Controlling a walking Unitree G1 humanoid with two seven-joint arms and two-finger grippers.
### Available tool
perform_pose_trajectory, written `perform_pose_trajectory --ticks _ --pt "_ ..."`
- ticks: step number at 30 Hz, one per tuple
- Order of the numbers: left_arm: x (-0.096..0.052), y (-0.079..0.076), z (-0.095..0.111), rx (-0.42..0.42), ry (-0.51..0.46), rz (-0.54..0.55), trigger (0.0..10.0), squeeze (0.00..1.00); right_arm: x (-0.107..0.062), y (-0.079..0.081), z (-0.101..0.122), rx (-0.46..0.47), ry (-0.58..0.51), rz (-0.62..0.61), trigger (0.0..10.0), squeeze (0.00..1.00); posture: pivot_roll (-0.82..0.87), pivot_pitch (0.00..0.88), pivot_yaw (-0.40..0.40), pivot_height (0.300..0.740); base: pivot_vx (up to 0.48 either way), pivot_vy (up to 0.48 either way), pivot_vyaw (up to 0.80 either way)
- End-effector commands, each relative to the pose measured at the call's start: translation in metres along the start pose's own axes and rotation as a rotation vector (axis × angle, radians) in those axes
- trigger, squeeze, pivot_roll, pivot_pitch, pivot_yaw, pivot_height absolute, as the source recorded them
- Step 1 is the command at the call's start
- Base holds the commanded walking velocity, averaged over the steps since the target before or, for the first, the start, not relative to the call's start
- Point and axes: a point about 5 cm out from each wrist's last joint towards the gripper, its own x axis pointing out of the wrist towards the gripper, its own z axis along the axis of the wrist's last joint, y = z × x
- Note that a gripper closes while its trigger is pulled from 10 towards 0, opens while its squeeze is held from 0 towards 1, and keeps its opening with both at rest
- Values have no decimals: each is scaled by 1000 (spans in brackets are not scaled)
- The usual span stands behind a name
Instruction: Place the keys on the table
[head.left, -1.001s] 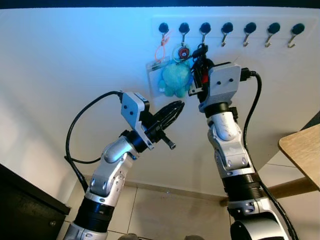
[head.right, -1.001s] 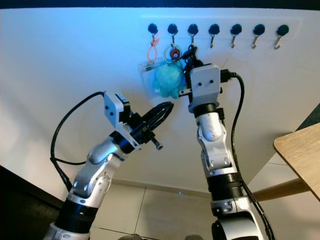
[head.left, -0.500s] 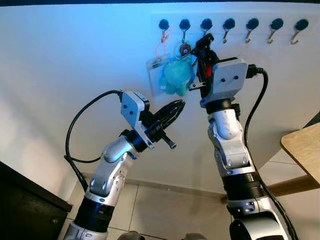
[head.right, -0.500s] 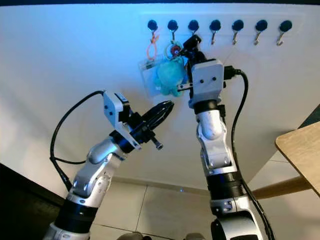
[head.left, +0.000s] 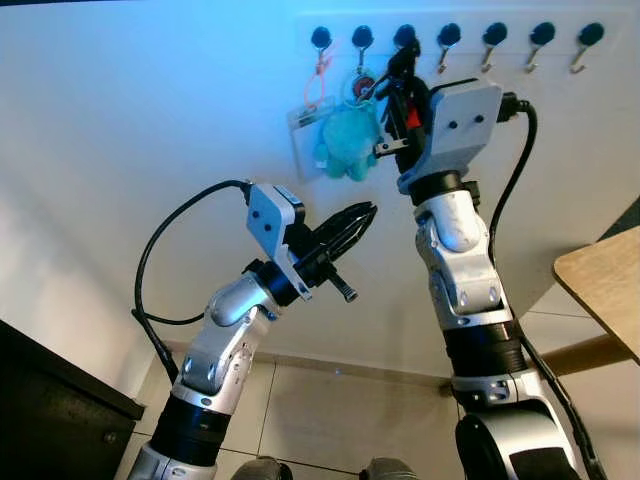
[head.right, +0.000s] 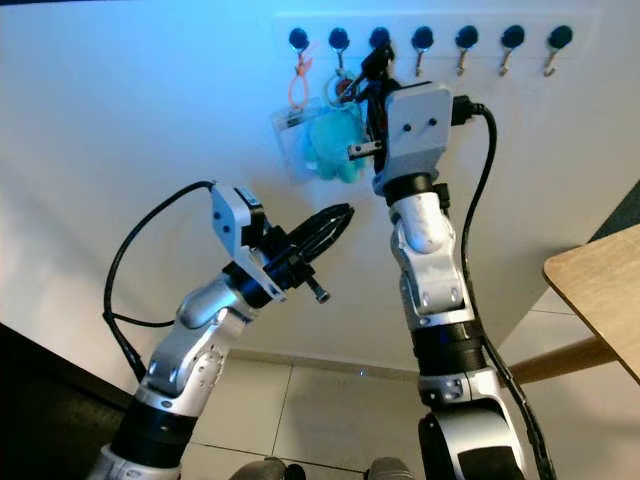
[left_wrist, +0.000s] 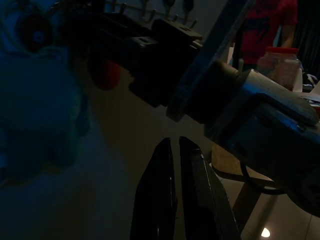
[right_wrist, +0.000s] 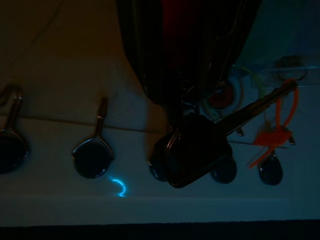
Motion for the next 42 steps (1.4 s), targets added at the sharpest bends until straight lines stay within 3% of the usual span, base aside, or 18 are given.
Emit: perform_pose_trajectory --ticks 1,2,3,4,5,6,7,8,9,10,17,18,19,24,25,29,42 --pt "-1 1 0 14 17 -4 10000 0 3 7 7 8 -20 33 0 0 -1 68 78 740 0 0 0" --pt "-1 1 0 15 17 -5 10000 0 3 8 6 7 -17 34 706 0 0 67 78 740 0 0 0" --pt "-1 1 0 15 17 -5 10000 0 3 8 6 7 -17 34 706 0 0 67 78 740 0 0 0" --pt "-1 0 0 17 18 -10 10000 0 3 8 6 8 -13 35 2784 0 0 67 79 740 0 0 0" --pt "-1 0 0 17 18 -10 10000 0 3 8 6 8 -13 35 2784 0 0 67 79 740 0 0 0" --pt "-1 0 0 18 19 -12 10000 0 3 8 7 10 -11 35 3765 0 -1 68 80 740 0 0 0" --pt "-1 0 0 18 19 -12 10000 0 3 8 7 10 -11 35 3765 0 -1 68 80 740 0 0 0" --pt "-1 0 0 18 19 -13 10000 0 3 7 8 11 -11 36 8627 0 0 68 80 740 0 0 0" --pt "-1 0 0 18 19 -13 10000 0 3 7 8 11 -11 36 8627 0 0 68 80 740 0 0 0" --pt "-1 0 0 18 20 -14 10000 0 4 7 9 9 -13 36 10000 0 0 68 79 740 0 0 0" --pt "0 -1 1 18 19 -23 10000 0 -3 29 21 -22 -94 208 10000 0 0 72 84 740 0 0 0" --pt "0 -2 0 20 24 -31 10000 0 -7 33 20 -29 -92 232 9294 0 -1 75 84 740 0 0 0" --pt "0 -3 0 22 28 -35 10000 0 -8 34 19 -30 -90 239 9294 0 -1 75 84 740 0 0 0" --pt "-1 -5 -2 25 35 -47 10000 0 -14 35 14 -14 -65 236 8941 0 -1 78 84 740 0 0 0" --pt "-1 -6 -2 24 37 -50 10000 0 -20 34 9 2 -43 219 10000 0 -2 81 85 740 0 0 0" --pt "-2 -7 -3 23 39 -53 10000 0 -30 30 0 19 -3 188 10000 0 -5 82 86 740 0 0 0" --pt "-1 -8 -3 24 40 -67 10000 0 -33 20 3 -14 -29 106 10000 0 -10 70 89 740 0 0 0"
